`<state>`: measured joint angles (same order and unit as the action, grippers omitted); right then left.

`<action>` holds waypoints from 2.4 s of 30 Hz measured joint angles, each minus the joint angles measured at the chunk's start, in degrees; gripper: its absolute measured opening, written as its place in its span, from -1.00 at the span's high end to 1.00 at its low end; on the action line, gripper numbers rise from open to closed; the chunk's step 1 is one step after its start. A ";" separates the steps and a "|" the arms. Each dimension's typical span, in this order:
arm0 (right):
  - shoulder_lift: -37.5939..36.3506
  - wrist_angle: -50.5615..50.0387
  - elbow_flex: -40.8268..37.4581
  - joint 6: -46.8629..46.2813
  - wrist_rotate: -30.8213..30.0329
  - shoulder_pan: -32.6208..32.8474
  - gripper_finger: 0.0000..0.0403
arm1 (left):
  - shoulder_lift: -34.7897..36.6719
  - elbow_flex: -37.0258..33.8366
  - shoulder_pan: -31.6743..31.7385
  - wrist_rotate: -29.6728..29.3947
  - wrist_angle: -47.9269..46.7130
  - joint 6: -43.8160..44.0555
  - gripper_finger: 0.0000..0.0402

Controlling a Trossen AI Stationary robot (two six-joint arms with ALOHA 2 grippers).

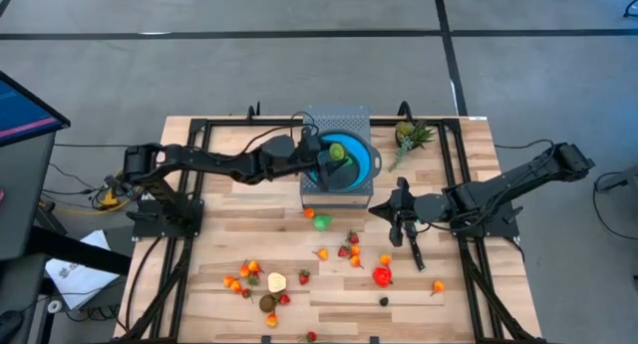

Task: Pick & Place Fruit
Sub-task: Put the top sliced kiwi into the strainer bowl, then put the peach into the strainer bowl

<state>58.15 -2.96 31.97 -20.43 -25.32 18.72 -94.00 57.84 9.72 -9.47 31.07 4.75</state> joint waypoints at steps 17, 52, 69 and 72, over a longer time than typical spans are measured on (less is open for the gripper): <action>0.00 0.00 0.00 -0.02 -0.02 0.00 1.00 | 0.01 0.01 -0.04 0.31 -0.17 0.00 -0.29; 0.00 -0.05 0.00 -0.41 1.71 0.77 1.00 | 19.64 -14.95 -14.47 1.46 -0.48 1.92 0.99; 0.00 -0.02 0.00 -5.08 1.66 -0.05 1.00 | 30.35 -23.77 -14.17 1.42 -0.42 2.92 0.99; 0.00 -0.02 0.00 -4.59 1.47 -0.15 1.00 | 31.07 -24.57 -14.98 1.49 -0.37 4.76 0.99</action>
<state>58.16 -2.98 31.97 -25.02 -23.85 18.57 -62.93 33.27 -5.27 -7.99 30.70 9.52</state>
